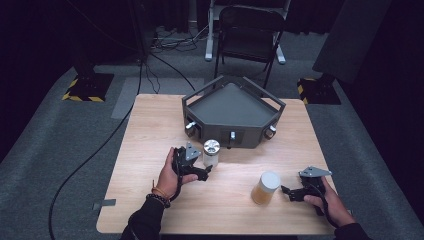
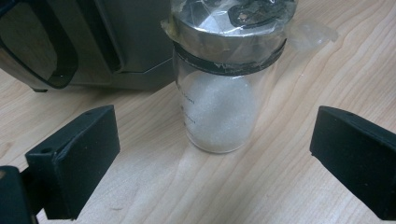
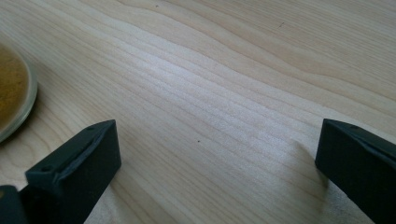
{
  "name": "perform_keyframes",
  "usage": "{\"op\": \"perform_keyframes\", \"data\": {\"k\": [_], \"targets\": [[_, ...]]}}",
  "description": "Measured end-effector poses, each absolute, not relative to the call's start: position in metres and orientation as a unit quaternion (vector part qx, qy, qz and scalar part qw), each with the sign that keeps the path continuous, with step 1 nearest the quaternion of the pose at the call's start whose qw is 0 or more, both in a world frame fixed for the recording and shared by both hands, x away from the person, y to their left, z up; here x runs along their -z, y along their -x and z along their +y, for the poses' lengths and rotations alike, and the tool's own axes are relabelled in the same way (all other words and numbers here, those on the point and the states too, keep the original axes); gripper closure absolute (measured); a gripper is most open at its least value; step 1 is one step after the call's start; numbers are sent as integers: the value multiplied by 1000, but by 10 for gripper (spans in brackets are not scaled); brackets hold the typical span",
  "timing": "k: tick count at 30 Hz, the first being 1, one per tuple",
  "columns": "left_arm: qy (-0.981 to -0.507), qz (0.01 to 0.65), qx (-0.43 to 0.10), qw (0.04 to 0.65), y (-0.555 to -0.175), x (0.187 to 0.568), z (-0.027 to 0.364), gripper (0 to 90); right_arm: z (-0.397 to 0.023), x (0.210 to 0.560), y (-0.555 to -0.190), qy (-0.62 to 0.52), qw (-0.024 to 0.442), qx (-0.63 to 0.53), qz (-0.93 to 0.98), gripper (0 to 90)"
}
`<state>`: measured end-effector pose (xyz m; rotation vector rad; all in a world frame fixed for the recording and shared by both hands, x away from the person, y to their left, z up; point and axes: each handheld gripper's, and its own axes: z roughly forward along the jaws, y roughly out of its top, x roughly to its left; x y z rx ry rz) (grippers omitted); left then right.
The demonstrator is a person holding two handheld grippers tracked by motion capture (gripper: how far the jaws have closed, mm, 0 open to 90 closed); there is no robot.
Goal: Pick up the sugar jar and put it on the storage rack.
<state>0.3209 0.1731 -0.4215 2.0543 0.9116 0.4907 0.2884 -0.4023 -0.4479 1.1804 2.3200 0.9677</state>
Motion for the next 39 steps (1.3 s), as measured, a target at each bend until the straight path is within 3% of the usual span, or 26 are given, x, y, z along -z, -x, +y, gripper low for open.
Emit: {"op": "perform_keyframes", "data": {"k": [39], "targets": [[-803,375,-174,430,-352,449,143,27,-403,448,-288,-417,180,-343,822,0]]}}
